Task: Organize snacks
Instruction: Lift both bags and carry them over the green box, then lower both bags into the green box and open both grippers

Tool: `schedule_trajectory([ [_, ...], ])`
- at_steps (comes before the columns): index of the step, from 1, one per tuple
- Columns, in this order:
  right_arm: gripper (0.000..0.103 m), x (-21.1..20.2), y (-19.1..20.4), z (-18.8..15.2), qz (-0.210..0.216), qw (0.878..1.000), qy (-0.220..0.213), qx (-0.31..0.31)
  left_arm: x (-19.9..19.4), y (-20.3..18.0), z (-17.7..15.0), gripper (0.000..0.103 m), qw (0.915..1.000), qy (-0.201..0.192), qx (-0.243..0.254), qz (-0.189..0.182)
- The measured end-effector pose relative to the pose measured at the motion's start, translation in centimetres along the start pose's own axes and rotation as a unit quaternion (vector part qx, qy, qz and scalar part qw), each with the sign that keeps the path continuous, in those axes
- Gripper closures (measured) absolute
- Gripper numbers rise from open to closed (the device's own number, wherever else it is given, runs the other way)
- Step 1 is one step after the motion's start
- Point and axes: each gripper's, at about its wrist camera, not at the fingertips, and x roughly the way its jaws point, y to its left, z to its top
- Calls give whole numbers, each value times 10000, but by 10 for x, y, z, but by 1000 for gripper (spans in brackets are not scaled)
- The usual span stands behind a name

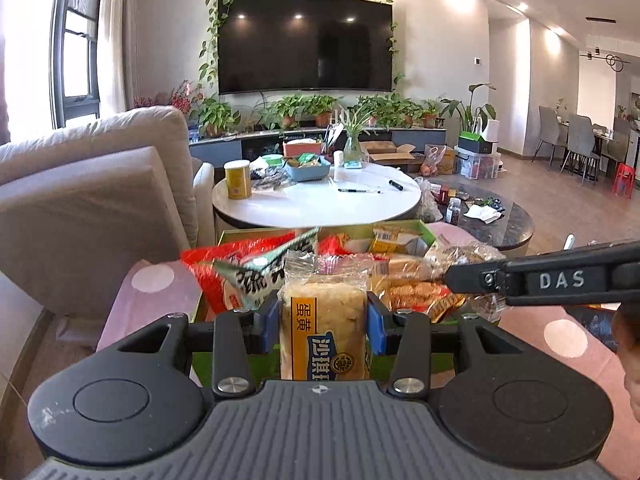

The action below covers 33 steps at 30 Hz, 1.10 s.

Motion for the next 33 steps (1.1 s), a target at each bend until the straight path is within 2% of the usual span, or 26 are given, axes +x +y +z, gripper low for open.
schedule_trajectory([
  [6,34,6,-4,13,-35,10000,-15,79,7,0,17,63,9999,-81,17,-109],
  [14,34,10,-18,44,-6,9994,-215,267,18,4,51,63,9996,-278,38,-13],
  [19,34,23,-26,58,-79,9990,-211,389,40,3,71,63,9995,-290,65,84],
  [26,34,50,-39,59,-138,9982,60,586,78,3,86,63,9999,-139,-61,12],
  [33,34,74,-45,54,-183,9964,376,732,114,0,76,63,9996,271,-13,-2],
])
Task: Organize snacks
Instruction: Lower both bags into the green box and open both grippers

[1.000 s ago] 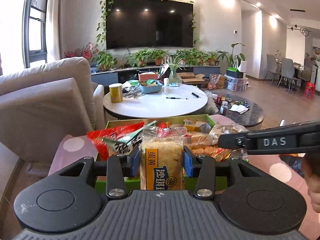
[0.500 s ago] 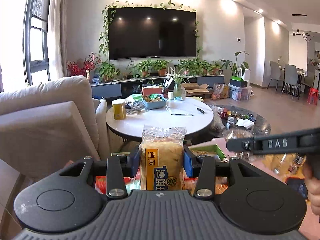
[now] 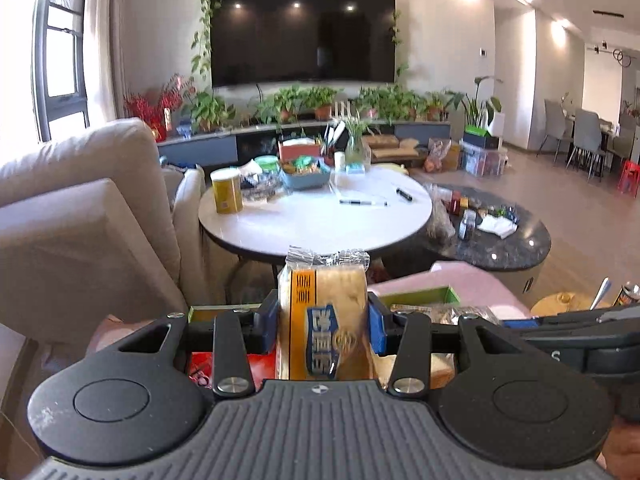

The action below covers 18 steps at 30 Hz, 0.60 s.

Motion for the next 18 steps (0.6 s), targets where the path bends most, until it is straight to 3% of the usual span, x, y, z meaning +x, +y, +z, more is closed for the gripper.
schedule_trajectory([
  [11,34,16,-1,-1,-42,9997,186,129,17,-2,-8,62,9996,235,58,-110],
  [18,34,21,-1,2,-57,9997,196,162,27,5,-10,56,9987,426,-228,-139],
])
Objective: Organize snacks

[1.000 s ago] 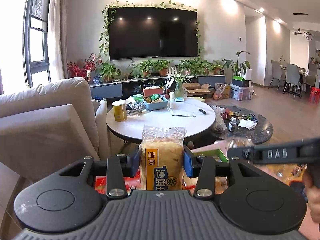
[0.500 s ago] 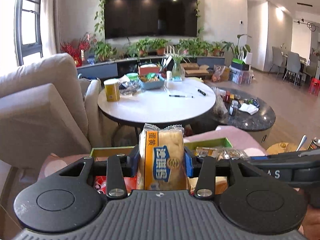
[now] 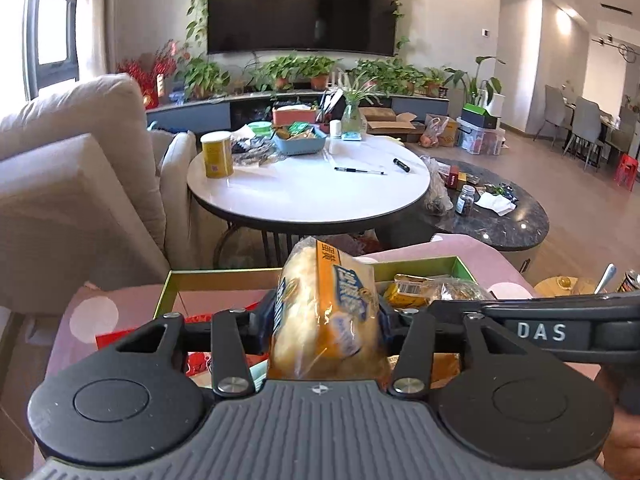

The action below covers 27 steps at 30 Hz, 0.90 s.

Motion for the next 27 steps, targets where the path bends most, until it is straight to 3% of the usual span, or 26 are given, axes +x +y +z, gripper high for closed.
schedule_trajectory([
  [2,34,0,-1,0,-8,10000,-14,44,-5,2,0,51,10000,-22,-59,0],
  [5,34,-6,-3,0,16,9999,-106,63,-18,1,0,33,9998,-164,-61,1],
  [20,33,-51,-6,-6,46,9986,-511,151,-81,-3,-3,21,9970,-770,-20,-11],
  [27,33,-79,10,-21,240,9974,-660,-144,-120,-8,-19,12,9928,-1165,85,267],
])
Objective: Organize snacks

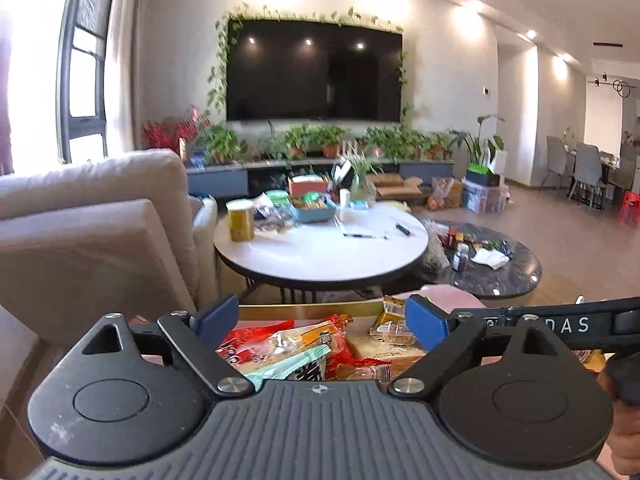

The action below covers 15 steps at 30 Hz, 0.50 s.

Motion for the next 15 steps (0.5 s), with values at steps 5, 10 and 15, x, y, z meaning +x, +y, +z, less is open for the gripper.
schedule_trajectory([
  [5,33,-22,10,-11,-130,9996,-204,-132,-28,2,-9,2,9998,-153,-80,133],
  [10,33,-37,17,-19,-115,9996,-228,-131,-50,1,-16,1,9987,-270,-109,428],
  [15,33,-52,21,-36,-256,9992,-287,-111,-70,-2,-31,1,9976,-256,-160,629],
])
